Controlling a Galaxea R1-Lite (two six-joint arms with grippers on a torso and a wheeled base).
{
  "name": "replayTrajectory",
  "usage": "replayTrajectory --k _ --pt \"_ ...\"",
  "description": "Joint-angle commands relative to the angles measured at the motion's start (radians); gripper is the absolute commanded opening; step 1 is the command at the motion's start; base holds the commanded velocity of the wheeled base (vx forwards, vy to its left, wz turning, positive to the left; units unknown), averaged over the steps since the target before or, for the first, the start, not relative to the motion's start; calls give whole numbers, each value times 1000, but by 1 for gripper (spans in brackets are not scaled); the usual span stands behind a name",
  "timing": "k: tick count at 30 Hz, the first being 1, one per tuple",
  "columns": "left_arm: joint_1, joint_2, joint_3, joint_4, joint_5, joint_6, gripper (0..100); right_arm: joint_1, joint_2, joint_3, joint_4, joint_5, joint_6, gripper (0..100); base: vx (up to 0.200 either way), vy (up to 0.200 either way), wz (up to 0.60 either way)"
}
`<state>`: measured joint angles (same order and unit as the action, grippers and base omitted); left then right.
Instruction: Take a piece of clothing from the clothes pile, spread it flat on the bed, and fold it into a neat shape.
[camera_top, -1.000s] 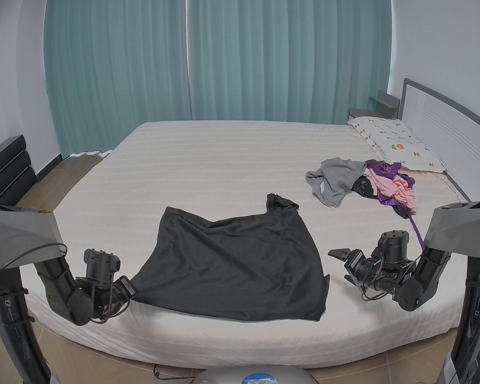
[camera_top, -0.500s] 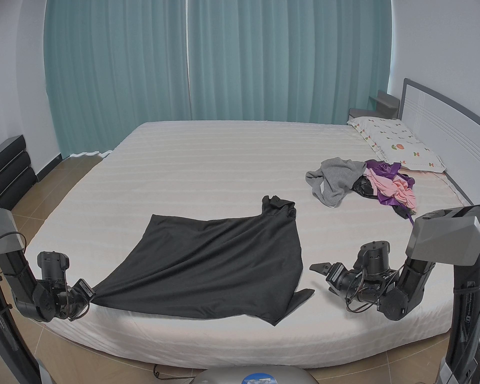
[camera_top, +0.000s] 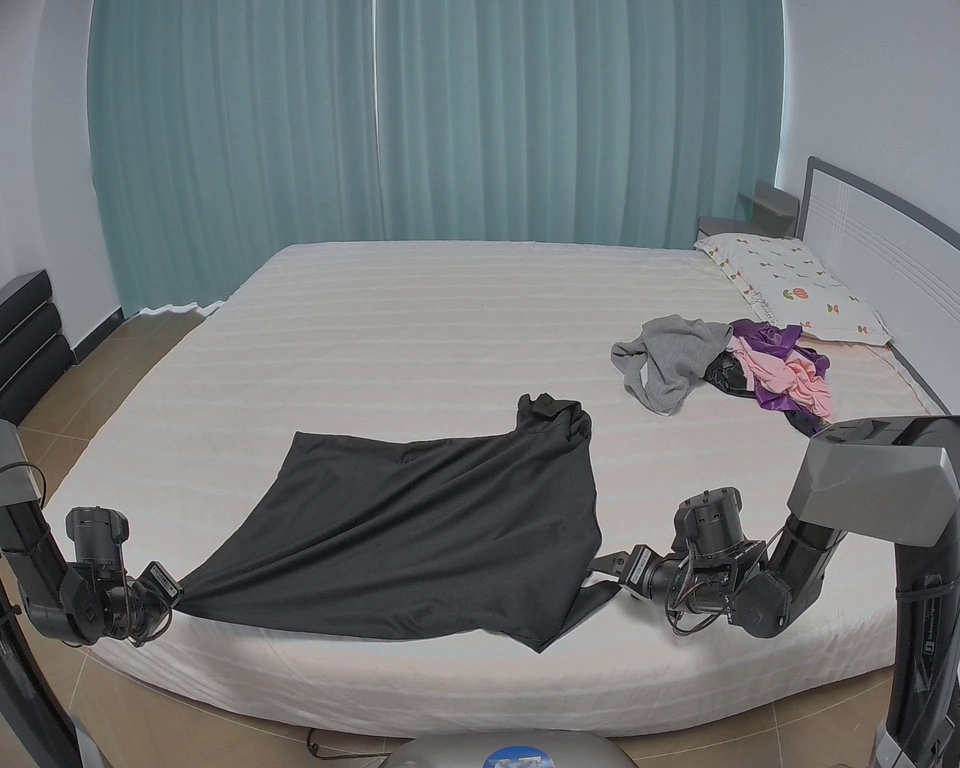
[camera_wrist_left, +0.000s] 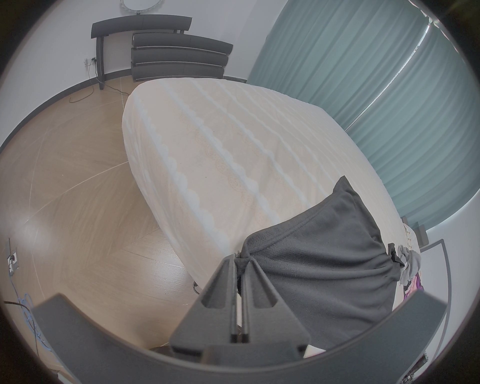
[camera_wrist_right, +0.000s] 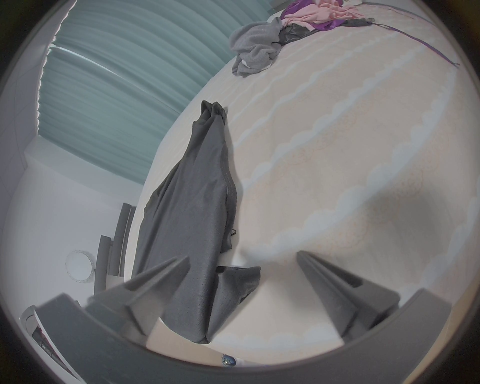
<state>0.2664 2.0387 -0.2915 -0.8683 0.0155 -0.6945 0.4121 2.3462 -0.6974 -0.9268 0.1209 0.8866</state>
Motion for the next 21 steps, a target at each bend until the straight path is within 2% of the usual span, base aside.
replayTrajectory --k 1,6,14,21 --pt "-3 1 2 0 0 0 0 2 1 -36 37 8 -9 0 0 0 0" --pt "-9 -5 0 0 -2 0 0 1 -8 -63 106 16 -37 0 0 0 0" --pt "-21 -5 -5 0 -2 0 0 -15 -34 -53 108 14 -37 0 0 0 0" --pt "-27 -18 -11 0 -2 0 0 -87 -146 -16 111 8 -34 0 0 0 0"
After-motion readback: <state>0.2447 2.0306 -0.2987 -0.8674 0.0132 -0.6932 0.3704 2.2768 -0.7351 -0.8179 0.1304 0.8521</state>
